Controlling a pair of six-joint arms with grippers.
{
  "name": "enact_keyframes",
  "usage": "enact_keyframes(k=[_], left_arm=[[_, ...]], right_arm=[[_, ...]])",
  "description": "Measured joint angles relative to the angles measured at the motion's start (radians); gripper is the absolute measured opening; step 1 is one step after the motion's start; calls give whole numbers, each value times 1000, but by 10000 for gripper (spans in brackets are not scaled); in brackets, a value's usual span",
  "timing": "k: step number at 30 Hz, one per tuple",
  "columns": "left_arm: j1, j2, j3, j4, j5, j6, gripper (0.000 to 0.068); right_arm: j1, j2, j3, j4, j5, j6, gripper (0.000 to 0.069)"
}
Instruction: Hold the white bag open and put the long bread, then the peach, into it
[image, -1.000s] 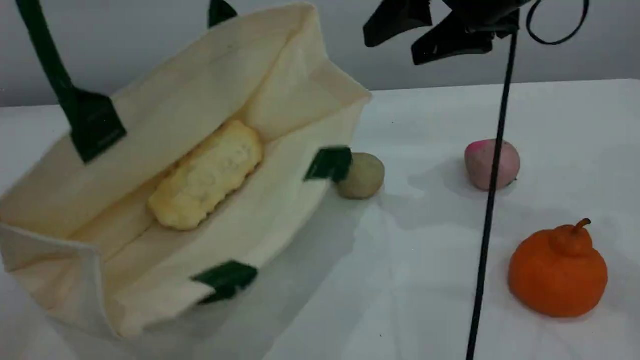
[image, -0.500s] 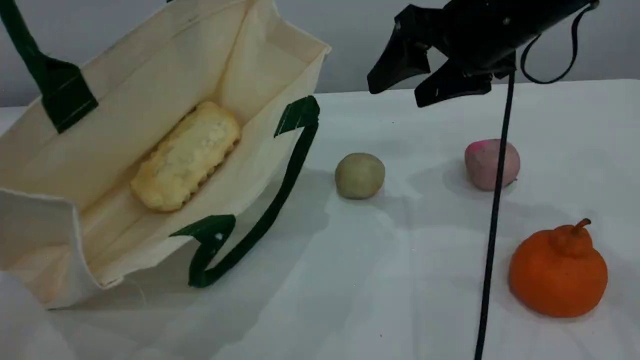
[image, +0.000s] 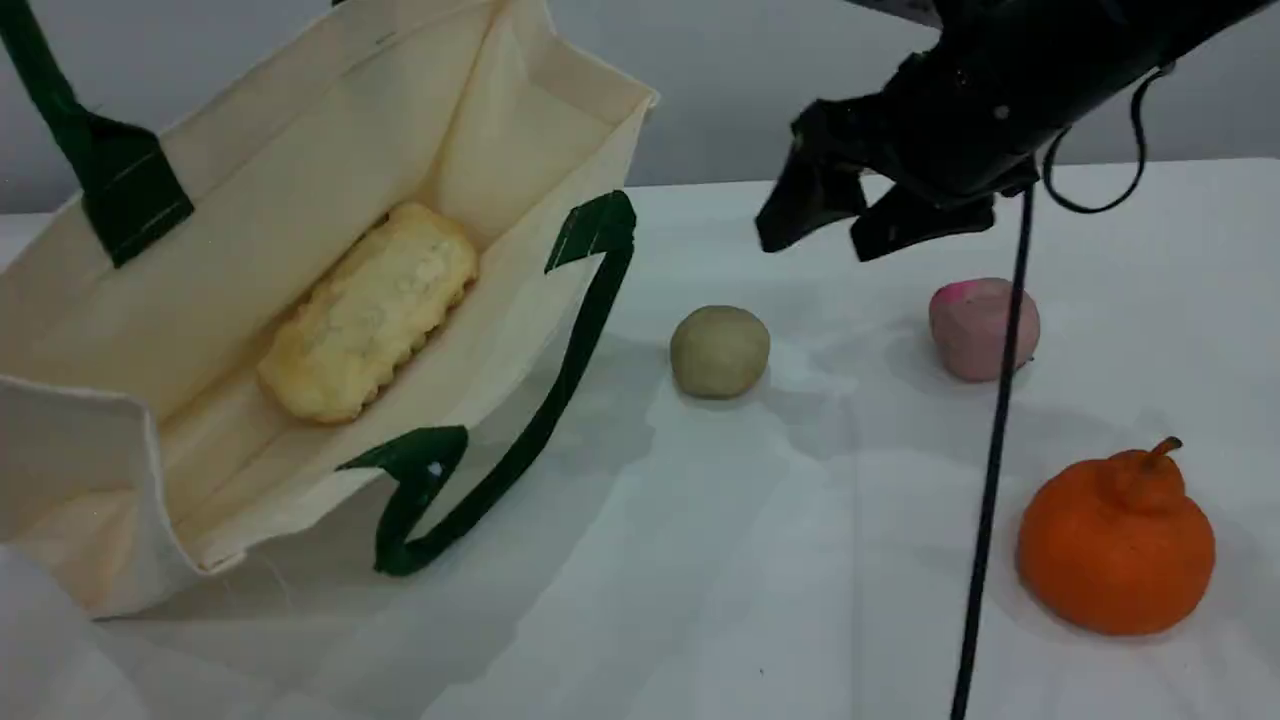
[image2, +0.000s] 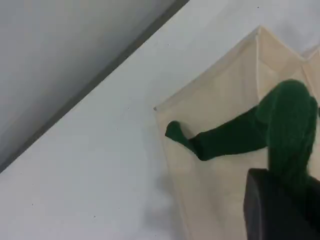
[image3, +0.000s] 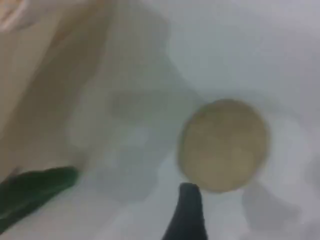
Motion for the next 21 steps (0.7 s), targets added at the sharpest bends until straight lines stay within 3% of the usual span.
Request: enact_keyframes(k=[9, 21], left_arm=[[0, 0, 0, -2, 0, 0, 90], [0, 0, 0, -2, 0, -1, 90]], right_arm=[[0, -1, 0, -267, -120, 147, 563], [0, 7, 0, -702, -142, 435, 563]])
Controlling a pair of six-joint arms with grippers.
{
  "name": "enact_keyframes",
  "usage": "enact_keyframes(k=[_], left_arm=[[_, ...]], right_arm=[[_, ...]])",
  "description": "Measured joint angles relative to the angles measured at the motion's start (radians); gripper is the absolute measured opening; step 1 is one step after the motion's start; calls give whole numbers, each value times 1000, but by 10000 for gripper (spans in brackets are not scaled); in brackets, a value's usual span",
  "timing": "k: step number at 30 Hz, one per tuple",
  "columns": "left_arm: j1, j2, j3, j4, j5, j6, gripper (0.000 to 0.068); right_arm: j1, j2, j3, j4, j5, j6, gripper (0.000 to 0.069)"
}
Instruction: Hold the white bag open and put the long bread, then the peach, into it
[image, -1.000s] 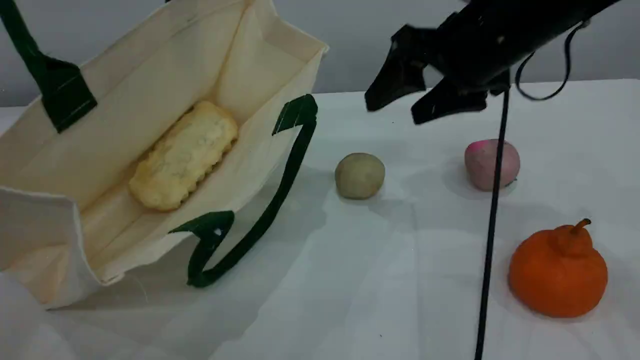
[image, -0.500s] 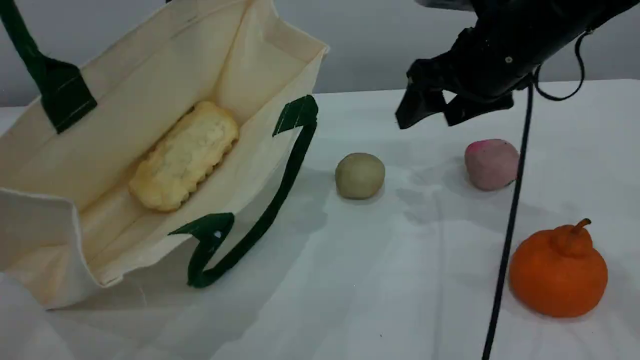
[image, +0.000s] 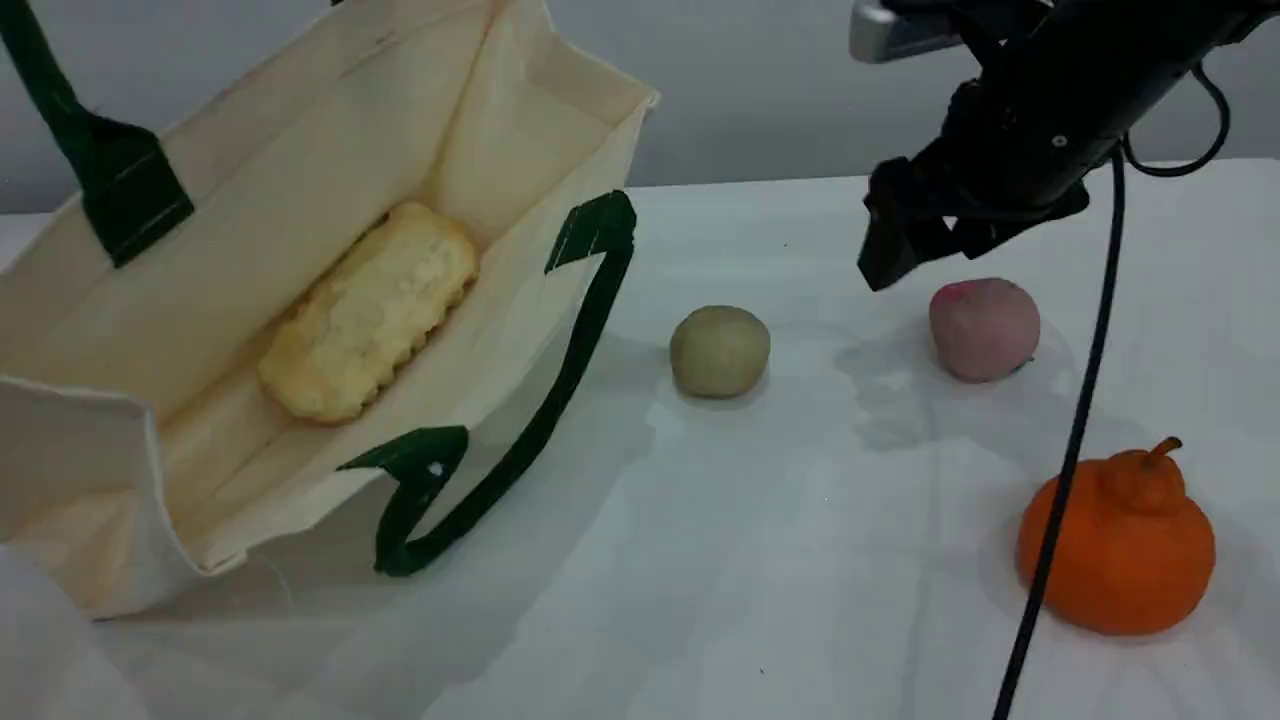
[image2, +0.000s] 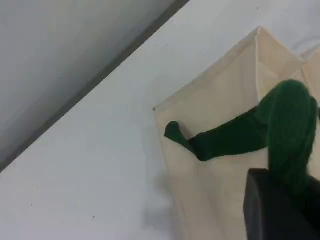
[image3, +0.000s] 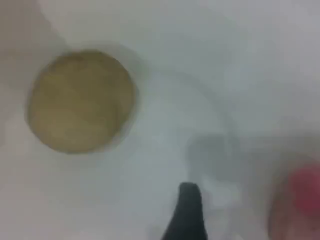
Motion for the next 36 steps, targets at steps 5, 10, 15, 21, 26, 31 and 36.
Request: enact_keyframes(k=[5, 10, 15, 21, 26, 31, 36], left_arm=[[0, 0, 0, 0, 0, 0, 90], [0, 0, 0, -1, 0, 0, 90], [0, 0, 0, -1, 0, 0, 90], [0, 0, 0, -1, 0, 0, 90], [0, 0, 0, -1, 0, 1, 90], [0, 0, 0, -1, 0, 1, 90], [0, 0, 0, -1, 0, 5, 90]], right_arm=[[0, 32, 0, -120, -9, 83, 563], [0, 71, 0, -183, -54, 129, 563], [0, 103, -1, -244, -72, 151, 563], [-25, 105, -1, -317, -88, 179, 555], [-90, 106, 0, -329, -76, 211, 536], [-134, 107, 1, -327, -65, 214, 527], [-137, 107, 1, -327, -67, 222, 434]])
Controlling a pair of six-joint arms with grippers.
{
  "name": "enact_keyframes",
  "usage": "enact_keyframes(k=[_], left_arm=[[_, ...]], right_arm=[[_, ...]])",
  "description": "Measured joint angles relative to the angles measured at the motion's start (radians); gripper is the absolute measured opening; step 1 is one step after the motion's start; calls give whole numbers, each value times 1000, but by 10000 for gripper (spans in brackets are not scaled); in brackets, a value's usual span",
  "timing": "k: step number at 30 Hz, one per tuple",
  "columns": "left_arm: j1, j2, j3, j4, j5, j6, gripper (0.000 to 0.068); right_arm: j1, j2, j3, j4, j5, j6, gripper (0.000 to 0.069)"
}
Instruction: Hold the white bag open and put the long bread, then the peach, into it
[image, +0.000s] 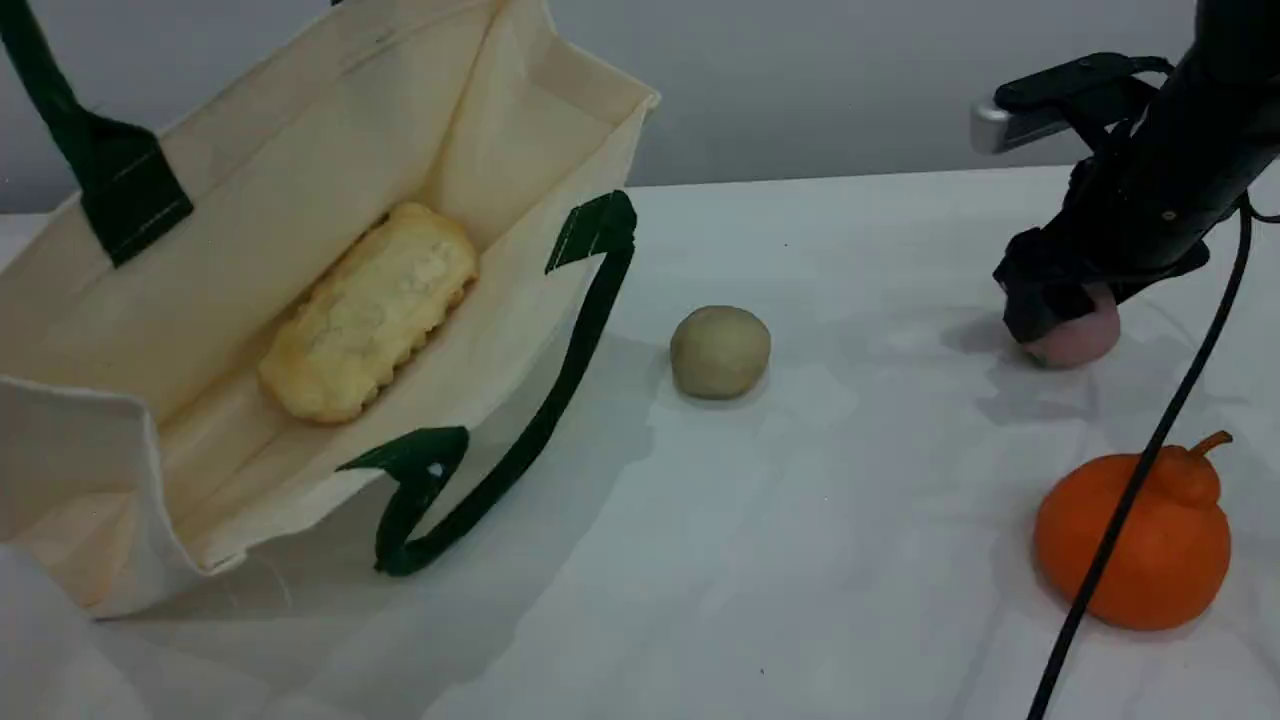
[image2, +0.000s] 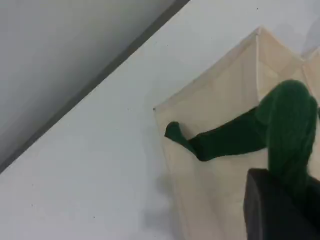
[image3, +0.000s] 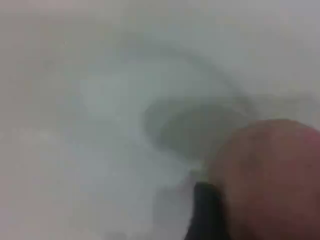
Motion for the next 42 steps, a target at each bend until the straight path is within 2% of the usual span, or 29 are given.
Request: enact_keyframes(k=[4, 5, 11, 16, 25, 35, 42], left_arm=[[0, 0, 0, 0, 0, 0, 90], [0, 0, 0, 0, 0, 0, 90], [0, 0, 0, 0, 0, 2, 90], [0, 0, 0, -5, 0, 23, 90], [0, 0, 0, -135, 0, 126, 90], [-1, 3, 0, -239, 0, 216, 90], [-32, 4, 0, -241, -1, 216, 90]], right_arm=[[0, 0, -1, 0, 1, 0, 318], [0, 0, -1, 0, 1, -1, 315], [0, -8, -1, 0, 16, 1, 315], [0, -57, -1, 0, 61, 66, 315], [0, -265, 0, 50, 244, 238, 315], [1, -516, 9, 182, 422, 193, 315], [1, -651, 133, 337, 426, 93, 315]])
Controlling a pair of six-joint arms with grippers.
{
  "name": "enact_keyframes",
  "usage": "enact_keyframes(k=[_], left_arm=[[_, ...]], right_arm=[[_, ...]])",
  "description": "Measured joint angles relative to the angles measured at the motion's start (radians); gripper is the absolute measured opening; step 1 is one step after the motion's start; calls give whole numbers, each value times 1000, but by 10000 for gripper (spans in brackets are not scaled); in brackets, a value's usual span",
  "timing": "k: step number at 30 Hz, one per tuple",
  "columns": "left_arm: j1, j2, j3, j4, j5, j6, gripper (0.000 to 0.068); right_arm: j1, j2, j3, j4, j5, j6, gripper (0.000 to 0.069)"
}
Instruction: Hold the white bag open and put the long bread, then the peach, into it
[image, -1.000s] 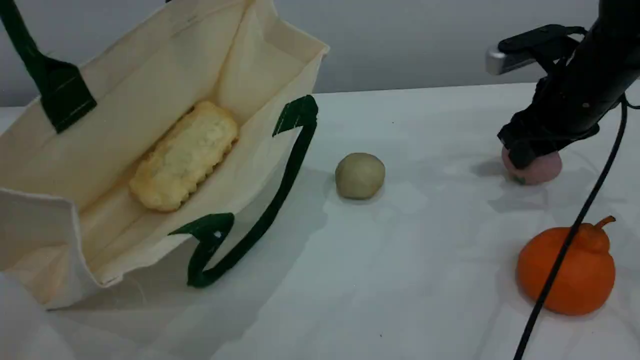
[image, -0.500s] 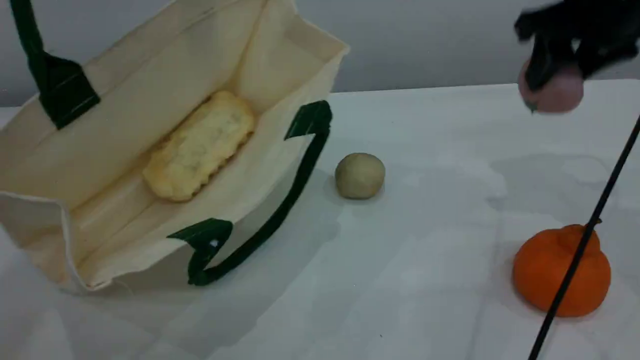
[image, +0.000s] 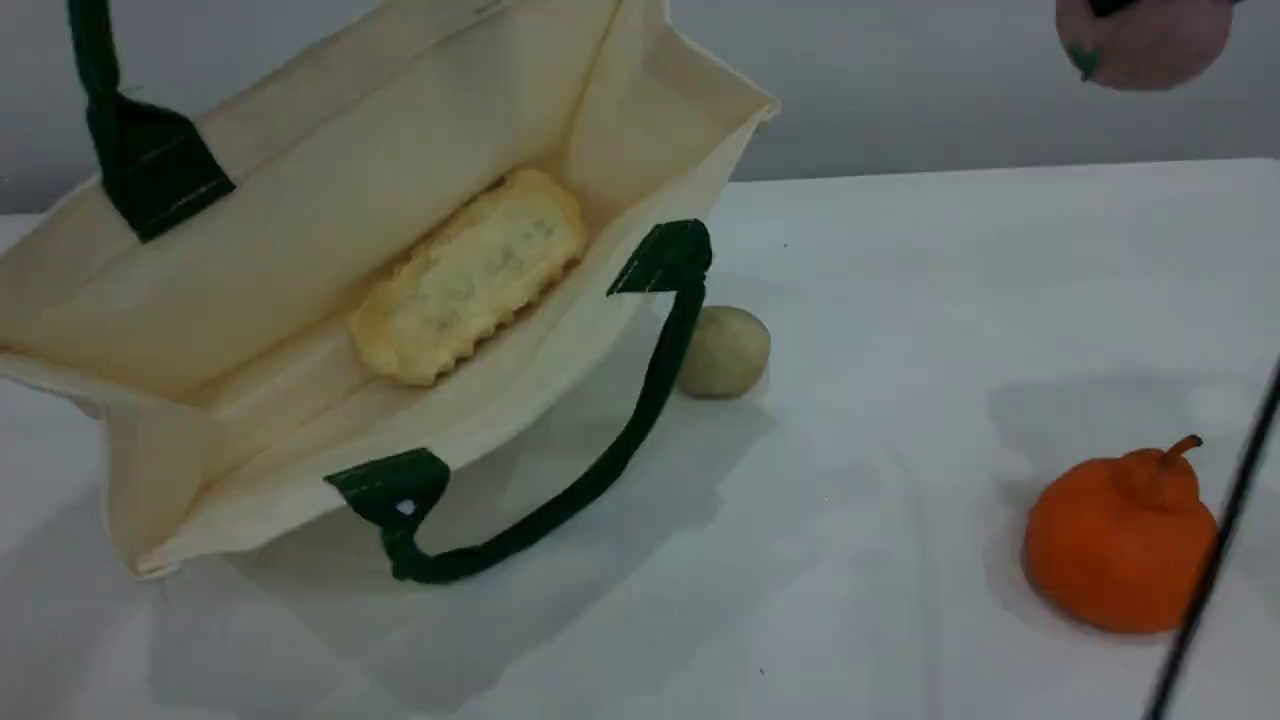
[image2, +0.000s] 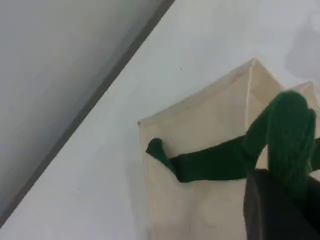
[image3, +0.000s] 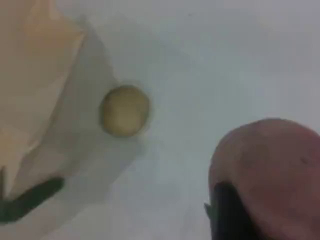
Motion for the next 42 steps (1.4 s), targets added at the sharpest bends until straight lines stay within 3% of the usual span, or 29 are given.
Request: enact_keyframes(k=[7, 15, 19, 27, 35, 42], left_arm=[[-8, 16, 0, -19, -2, 13, 90], [-8, 30, 0, -32, -2, 13, 90], [-8, 30, 0, -33, -2, 13, 90], [-8, 32, 0, -73, 1, 13, 90], [-8, 35, 0, -74, 1, 10, 90], [-8, 36, 0, -74, 1, 10, 90]], right_arm=[[100, -118, 133, 127, -21, -91, 315], [362, -115, 140, 193, -104, -91, 315], [452, -71, 139, 245, -177, -89, 315], [525, 40, 135, 403, -305, -223, 315], [581, 121, 132, 708, -440, -467, 315], [581, 235, 62, 989, -430, -720, 315]])
